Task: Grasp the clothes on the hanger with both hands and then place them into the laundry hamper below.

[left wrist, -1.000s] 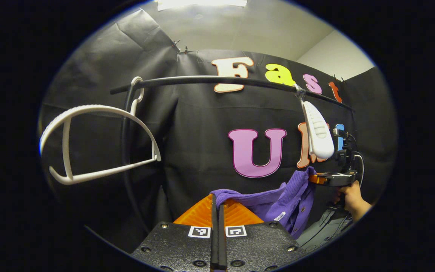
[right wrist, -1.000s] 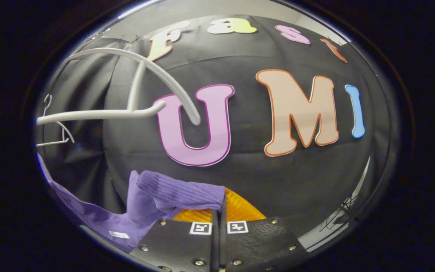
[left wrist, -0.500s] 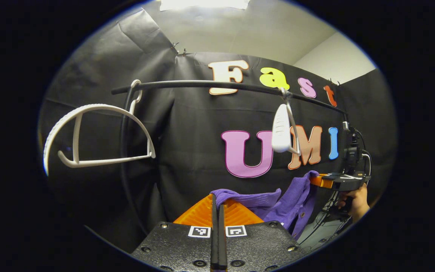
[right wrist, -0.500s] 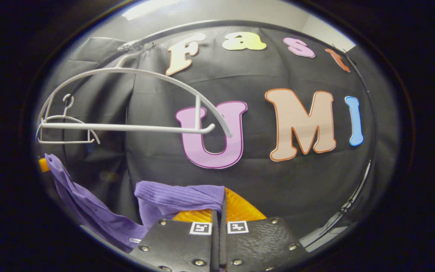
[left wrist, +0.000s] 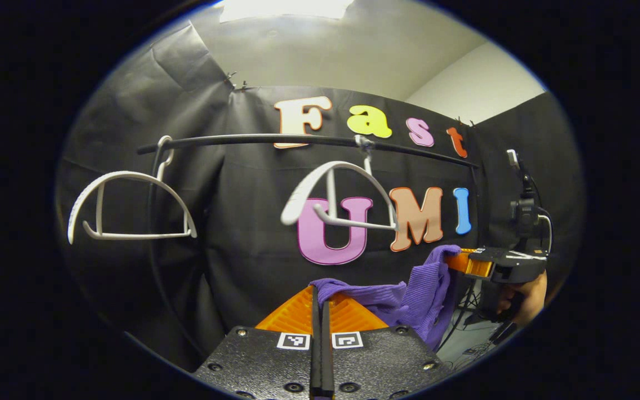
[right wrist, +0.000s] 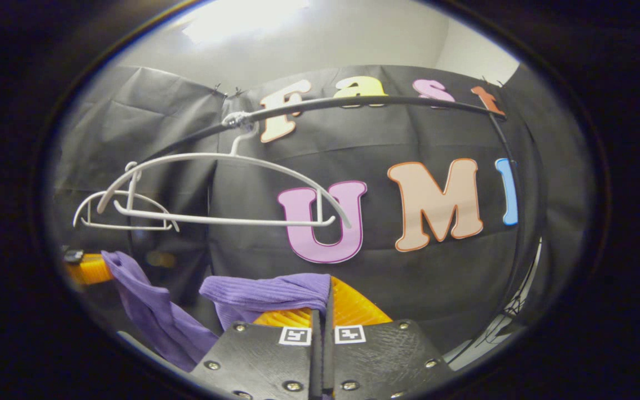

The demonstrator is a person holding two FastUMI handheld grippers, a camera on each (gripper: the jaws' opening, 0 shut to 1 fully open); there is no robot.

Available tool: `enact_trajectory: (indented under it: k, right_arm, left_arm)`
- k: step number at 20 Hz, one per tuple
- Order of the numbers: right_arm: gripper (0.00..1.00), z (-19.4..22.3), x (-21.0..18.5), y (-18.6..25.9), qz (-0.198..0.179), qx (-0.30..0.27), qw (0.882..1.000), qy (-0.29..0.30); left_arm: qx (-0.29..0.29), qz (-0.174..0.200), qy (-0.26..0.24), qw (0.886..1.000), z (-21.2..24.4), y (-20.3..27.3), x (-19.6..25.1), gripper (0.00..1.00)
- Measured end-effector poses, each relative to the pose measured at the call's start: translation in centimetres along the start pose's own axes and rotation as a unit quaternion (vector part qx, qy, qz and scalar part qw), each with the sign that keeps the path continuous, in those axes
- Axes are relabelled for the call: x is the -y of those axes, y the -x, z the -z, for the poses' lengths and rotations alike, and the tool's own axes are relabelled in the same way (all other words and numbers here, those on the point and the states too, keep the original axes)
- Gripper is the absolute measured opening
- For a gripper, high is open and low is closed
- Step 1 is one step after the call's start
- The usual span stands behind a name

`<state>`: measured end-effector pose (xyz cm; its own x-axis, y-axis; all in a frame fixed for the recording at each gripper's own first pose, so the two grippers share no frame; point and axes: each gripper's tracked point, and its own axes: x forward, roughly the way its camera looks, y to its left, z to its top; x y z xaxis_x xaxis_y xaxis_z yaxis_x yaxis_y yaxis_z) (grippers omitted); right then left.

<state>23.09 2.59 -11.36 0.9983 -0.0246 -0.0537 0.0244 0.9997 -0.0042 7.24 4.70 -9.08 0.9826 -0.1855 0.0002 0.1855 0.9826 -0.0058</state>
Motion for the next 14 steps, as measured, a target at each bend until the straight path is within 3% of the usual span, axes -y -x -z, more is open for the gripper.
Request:
enact_trajectory:
  k: [7,14]
  right_arm:
    - [0.01,-1.4,0.3,3.5,0.013,0.026,0.999,-0.034]
    - [0.01,-0.7,-0.8,5.7,0.002,0.035,0.998,-0.058]
  left_arm:
    - [0.017,0.02,0.02,0.999,-1.0,-0.8,4.2,0.0]
    - [0.035,0.038,0.03,0.998,-1.8,-2.3,7.5,0.0]
